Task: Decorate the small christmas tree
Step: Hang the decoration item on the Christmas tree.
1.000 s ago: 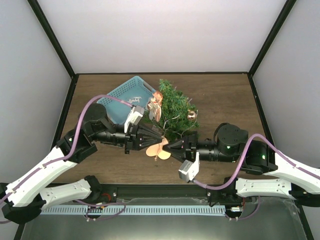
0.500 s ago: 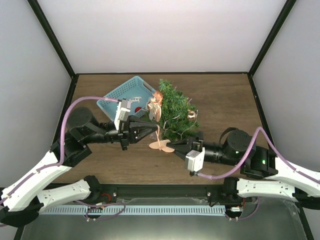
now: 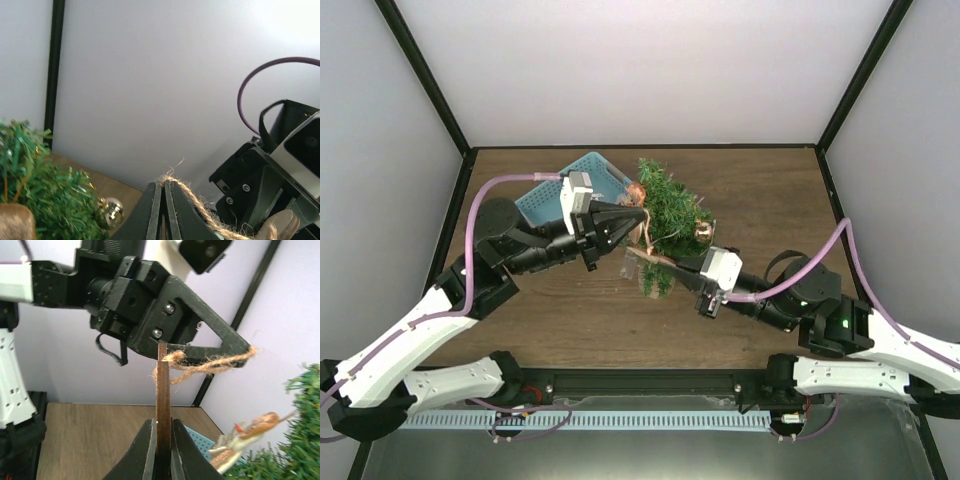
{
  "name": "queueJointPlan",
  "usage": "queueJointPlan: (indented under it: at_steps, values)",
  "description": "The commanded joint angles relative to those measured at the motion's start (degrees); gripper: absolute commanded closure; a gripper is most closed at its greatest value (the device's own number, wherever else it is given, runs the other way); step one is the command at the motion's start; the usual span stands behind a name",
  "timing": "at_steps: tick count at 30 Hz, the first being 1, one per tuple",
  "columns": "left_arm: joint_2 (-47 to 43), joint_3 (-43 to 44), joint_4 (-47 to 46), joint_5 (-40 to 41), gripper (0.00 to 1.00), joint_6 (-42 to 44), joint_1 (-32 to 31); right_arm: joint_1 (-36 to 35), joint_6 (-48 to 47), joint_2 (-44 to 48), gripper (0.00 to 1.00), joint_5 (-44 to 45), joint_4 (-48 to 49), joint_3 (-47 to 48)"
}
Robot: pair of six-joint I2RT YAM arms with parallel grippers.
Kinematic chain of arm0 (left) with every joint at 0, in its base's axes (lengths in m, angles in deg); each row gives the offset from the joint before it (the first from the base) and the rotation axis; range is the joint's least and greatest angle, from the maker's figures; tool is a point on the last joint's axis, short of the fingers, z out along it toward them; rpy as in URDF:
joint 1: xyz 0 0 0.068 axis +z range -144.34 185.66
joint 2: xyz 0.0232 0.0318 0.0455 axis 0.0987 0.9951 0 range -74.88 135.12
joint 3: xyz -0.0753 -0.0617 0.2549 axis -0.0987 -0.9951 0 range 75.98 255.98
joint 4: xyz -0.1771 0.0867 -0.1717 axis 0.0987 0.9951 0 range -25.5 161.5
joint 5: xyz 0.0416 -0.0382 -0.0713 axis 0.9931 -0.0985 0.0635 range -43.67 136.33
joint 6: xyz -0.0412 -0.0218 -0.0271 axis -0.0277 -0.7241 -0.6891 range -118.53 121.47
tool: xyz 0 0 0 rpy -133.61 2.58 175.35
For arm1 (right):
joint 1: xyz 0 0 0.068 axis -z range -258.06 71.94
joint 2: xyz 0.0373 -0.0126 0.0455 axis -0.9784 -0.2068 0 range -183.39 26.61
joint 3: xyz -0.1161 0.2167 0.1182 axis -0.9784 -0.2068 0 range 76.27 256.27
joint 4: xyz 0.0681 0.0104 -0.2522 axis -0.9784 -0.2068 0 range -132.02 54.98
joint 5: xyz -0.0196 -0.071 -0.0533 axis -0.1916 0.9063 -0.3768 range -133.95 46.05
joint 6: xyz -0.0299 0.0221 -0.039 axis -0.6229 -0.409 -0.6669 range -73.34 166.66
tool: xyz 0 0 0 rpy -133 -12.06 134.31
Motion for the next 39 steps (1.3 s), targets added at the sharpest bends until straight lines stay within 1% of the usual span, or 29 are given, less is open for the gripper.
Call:
queueJointPlan:
  at_steps: [1,6,12,20,24,33,39]
  values:
    - [1.7,3.7,-1.2,4.5,0.96,2.9,0.4,-0.4,3.0,0.9,0.99,6.6,3.9,1.0]
    - [3.5,5.6,0.2,9.2,0.96,4.8,0.6,-0.4,0.5,-0.2,0.99,9.9,4.7,1.8]
    - [5.3,7.8,1.6,12.3,0.96,5.9,1.6,-0.1,-2.5,-1.8,0.99,13.8,5.9,2.6]
    - [6.7,8.6,2.4,12.0,0.96,3.6,4.9,2.0,-1.9,-5.0,0.99,16.2,4.5,6.2]
    - [7.1,9.1,3.0,11.2,0.96,2.7,6.6,4.2,0.7,-6.2,0.99,15.0,2.1,8.2]
    - [7.9,9.2,2.2,8.1,0.96,1.5,9.0,7.6,6.9,-4.3,0.99,13.3,0.8,7.3]
    - [8.3,9.5,1.4,6.2,0.96,0.8,9.7,7.9,7.2,-4.4,0.99,13.6,1.3,7.8]
